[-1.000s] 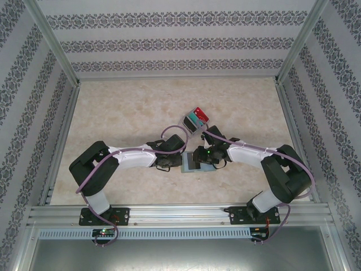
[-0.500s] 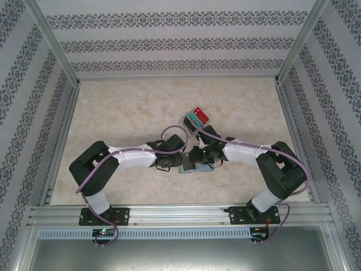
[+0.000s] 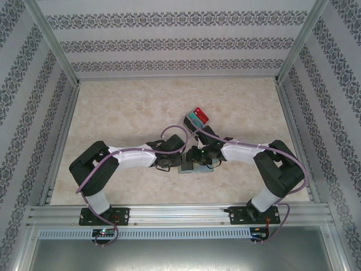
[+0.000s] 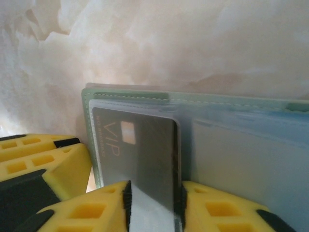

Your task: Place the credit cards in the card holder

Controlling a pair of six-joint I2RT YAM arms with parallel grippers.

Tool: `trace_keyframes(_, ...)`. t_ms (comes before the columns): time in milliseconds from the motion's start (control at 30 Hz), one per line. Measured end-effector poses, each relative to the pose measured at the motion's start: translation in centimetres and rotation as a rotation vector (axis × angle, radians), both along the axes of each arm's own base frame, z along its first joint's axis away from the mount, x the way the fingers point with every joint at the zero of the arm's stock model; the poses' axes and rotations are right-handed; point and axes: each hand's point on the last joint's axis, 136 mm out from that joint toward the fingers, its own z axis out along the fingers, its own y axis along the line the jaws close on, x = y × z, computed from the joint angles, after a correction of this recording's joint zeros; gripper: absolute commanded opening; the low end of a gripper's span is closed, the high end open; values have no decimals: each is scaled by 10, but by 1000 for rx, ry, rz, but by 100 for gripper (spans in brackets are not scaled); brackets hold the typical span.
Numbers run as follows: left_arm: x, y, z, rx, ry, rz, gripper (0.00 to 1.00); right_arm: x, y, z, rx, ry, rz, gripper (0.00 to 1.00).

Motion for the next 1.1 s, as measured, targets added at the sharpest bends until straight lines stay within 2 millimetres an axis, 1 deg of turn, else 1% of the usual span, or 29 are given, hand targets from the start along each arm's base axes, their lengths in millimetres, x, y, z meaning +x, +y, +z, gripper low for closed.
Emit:
trace_keyframes(67, 0, 1, 1, -2, -6, 2, 22, 1, -4, 6, -11, -21, -1, 43)
trace_keyframes(167, 0, 5, 3, 4, -17, 11, 26, 7, -12, 28, -9, -90, -14, 51)
trace_keyframes(233, 0, 9, 7, 8, -30, 17, 28, 16, -22, 47, -2, -153, -29, 53)
trace_keyframes(333, 3, 10, 20, -2, -63, 26, 32, 32, -41, 68, -12, -222, -66, 55)
trace_keyframes(433, 6, 12, 32, -13, -92, 35, 36, 54, -60, 82, -48, -268, -94, 54)
trace_keyframes(500, 10, 14, 37, -20, -100, 43, 41, 67, -69, 90, -86, -291, -94, 52)
trace_keyframes(533, 13, 15, 39, -22, -105, 48, 43, 75, -74, 93, -111, -303, -89, 47)
trace_keyframes(600, 20, 16, 43, -33, -111, 64, 44, 92, -79, 98, -161, -316, -70, 40)
trace_keyframes(633, 25, 17, 46, -43, -112, 71, 47, 101, -80, 100, -184, -323, -57, 37)
trace_keyframes(700, 36, 16, 52, -74, -108, 87, 48, 117, -80, 102, -221, -334, -31, 35)
trace_keyframes(767, 52, 15, 57, -114, -106, 108, 50, 128, -78, 103, -244, -346, 3, 34)
trace_keyframes(833, 68, 14, 60, -146, -101, 131, 57, 135, -75, 101, -259, -342, 30, 33)
trace_keyframes(967, 108, 12, 61, -197, -85, 186, 60, 150, -69, 98, -274, -330, 61, 33)
trace_keyframes(1067, 139, 8, 61, -231, -75, 216, 60, 153, -68, 96, -276, -328, 72, 36)
trace_keyframes(1100, 146, 6, 61, -239, -73, 222, 60, 152, -68, 96, -276, -324, 75, 36)
